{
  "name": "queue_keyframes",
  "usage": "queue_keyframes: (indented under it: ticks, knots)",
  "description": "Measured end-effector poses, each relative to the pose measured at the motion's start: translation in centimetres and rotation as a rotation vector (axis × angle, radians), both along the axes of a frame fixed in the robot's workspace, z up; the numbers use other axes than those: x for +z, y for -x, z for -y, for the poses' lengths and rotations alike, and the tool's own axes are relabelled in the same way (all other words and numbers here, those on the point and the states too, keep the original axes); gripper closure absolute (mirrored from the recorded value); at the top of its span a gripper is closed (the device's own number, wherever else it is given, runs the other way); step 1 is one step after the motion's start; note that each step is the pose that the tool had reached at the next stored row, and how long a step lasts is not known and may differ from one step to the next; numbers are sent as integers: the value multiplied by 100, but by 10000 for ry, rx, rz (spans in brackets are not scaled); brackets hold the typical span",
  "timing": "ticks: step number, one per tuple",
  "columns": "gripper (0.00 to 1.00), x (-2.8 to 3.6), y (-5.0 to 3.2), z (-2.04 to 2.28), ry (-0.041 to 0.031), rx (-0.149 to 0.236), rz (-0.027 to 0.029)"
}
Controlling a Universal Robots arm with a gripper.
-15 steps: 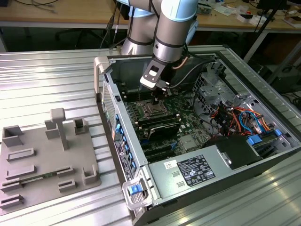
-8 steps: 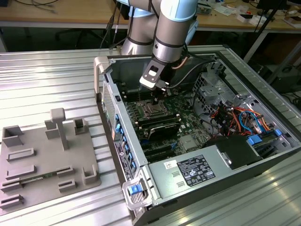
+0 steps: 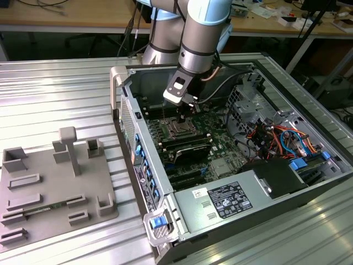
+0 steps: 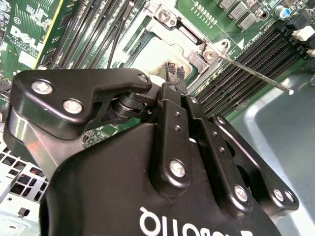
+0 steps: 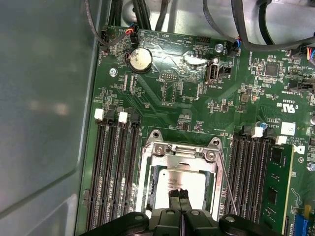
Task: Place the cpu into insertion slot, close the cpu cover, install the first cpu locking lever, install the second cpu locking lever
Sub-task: 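Install the first cpu locking lever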
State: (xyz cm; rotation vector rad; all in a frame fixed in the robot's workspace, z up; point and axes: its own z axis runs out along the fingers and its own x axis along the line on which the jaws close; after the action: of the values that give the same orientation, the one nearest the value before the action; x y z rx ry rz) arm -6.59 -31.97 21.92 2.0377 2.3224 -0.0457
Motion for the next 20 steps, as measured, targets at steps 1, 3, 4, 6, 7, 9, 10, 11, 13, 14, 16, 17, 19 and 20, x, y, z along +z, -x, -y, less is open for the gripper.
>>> queue_keyframes:
  ticks: [1,3,4,6,7,9,10,11,13,14,16,17,19,20]
  knots:
    - [89,0,1,0,0,0,0]
    - [89,0,4,0,0,1,0]
    - [89,1,2,0,1,10,0]
    - [89,7,1,1,1,21,-3]
    - [89,11,0,0,0,28,-3]
    - [89,28,1,0,2,62,-18]
    - [89,36,0,0,0,84,-22]
    - [89,44,0,0,0,110,-27]
    - [89,62,0,0,0,184,-34]
    - [89,67,0,0,-1,219,-34]
    - [89,82,0,0,1,283,-33]
    - [89,82,-1,0,2,291,-32]
    - [89,82,0,0,2,296,-32]
    - [89,82,0,0,4,298,-33]
